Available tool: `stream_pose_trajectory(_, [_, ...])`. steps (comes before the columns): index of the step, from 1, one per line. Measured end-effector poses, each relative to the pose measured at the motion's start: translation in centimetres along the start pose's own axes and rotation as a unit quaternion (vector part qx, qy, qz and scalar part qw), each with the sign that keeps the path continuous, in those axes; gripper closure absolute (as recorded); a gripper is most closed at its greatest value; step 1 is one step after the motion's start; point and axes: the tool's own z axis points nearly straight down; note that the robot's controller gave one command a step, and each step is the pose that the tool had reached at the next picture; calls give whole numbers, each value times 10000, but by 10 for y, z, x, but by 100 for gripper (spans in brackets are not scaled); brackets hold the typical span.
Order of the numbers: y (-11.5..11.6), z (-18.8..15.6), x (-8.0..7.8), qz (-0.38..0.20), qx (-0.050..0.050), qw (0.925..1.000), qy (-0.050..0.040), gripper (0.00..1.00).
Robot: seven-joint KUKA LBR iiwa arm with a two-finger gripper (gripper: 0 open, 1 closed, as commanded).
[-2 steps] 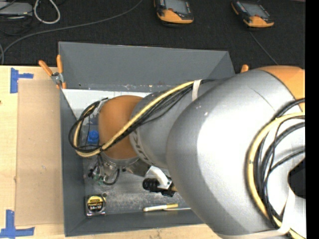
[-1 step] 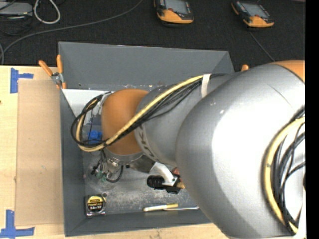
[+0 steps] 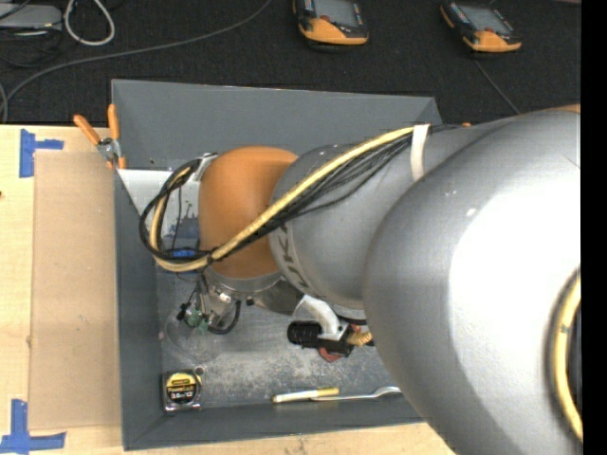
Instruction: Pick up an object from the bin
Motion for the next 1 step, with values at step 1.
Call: stream_pose_trajectory(1, [0, -35, 0, -3, -2, 10000, -2, 100])
